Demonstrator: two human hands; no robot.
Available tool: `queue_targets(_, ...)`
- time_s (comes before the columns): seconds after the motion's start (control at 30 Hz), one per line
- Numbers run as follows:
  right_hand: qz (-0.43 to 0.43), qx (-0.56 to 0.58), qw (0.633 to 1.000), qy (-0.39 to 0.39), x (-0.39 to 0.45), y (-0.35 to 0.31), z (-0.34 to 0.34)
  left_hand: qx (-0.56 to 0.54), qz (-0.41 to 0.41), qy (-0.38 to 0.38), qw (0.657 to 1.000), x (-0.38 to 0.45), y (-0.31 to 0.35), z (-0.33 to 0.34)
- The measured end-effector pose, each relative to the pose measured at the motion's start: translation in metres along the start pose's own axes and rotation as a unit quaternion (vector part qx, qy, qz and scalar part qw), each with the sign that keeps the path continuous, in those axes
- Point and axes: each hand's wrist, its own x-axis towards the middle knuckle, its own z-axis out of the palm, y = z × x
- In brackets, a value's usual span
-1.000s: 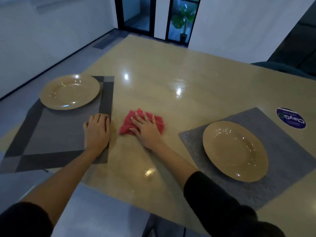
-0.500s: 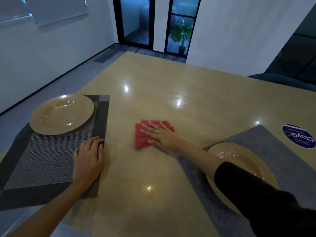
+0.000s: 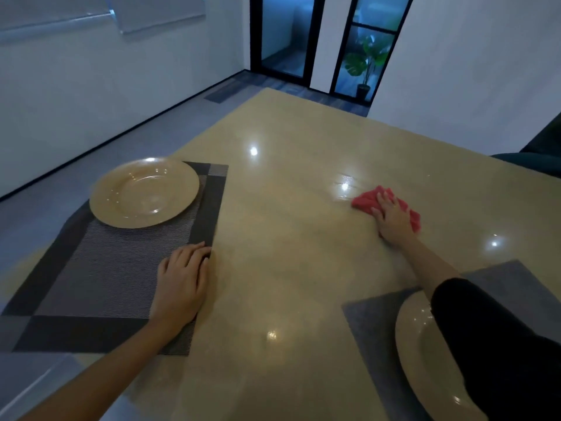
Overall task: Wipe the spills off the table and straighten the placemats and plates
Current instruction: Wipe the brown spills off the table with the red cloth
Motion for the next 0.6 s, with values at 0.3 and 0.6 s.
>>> queue_targets(0.3,0.003,-0.024,1.000,-0.013,0.080,-0.068,0.024,0.011,-0.005,0.004,1.000,0.003,-0.003,0.005)
queue_targets(0.6,-0.211,-0.016,0.974,-0.079,0.033,-0.160,0.039,0.020,0.001,-0.002,1.000,0.005,-0.008,0.006)
